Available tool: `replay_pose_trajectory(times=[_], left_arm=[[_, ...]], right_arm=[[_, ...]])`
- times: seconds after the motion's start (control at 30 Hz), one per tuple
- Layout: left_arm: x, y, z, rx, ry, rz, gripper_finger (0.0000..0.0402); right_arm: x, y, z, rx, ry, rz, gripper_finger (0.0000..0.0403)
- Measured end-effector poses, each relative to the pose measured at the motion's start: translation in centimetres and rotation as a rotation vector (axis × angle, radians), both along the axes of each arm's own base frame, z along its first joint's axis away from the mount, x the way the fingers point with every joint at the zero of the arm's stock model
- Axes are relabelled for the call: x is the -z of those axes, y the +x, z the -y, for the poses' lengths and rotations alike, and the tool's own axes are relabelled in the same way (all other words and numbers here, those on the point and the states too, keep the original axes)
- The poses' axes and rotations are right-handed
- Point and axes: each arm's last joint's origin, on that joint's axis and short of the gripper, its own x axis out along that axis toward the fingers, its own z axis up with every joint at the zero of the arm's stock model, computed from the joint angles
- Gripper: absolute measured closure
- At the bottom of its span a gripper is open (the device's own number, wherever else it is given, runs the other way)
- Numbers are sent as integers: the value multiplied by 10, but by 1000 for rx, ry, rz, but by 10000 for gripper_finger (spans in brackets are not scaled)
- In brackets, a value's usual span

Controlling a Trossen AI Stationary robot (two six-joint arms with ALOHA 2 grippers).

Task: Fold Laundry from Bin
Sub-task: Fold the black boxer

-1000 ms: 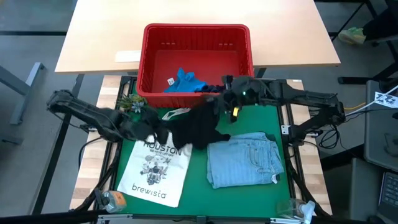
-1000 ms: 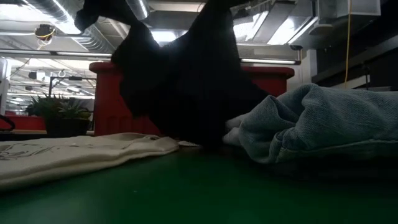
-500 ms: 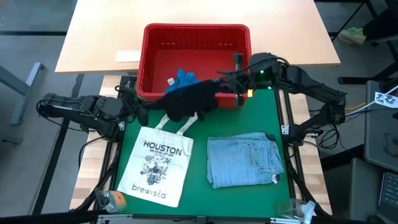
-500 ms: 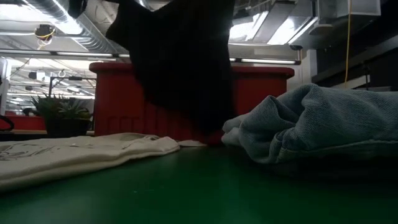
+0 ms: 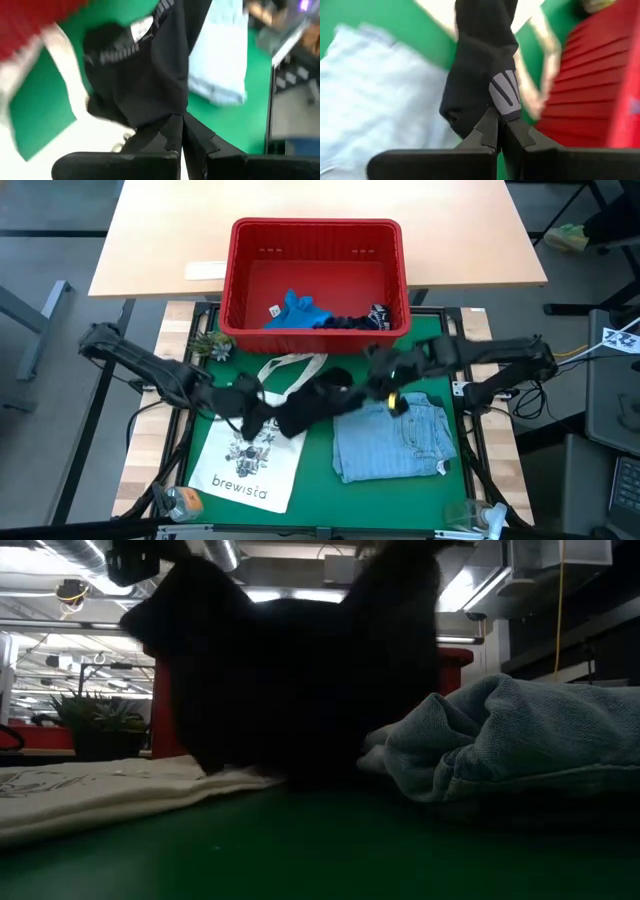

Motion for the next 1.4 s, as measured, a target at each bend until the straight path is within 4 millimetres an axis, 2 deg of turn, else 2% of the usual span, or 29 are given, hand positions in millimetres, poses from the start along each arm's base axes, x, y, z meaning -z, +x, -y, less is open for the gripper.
replay_pose_trajectory(times=[0.13,0.27,0.47,0.7,0.93,1.13,1.23,1.4], left_arm=[[22,12,23,61,-17,-98,401],[44,25,42,84,-12,-156,401],[75,43,58,87,14,-215,392],[102,56,62,72,52,-284,339],[108,67,64,63,24,-231,295],[104,72,63,52,7,-178,290],[104,73,61,46,5,-177,289],[104,74,59,41,6,-177,289]], right_arm=[[28,-5,-25,-6,26,-99,394],[44,-14,-50,-70,70,-164,394],[57,-26,-78,-165,133,-235,394],[61,-39,-104,-312,223,-300,394],[61,-49,-122,-382,205,-304,394],[61,-51,-125,-360,173,-291,386],[61,-50,-124,-305,199,-300,364],[61,-50,-124,-267,219,-307,304]])
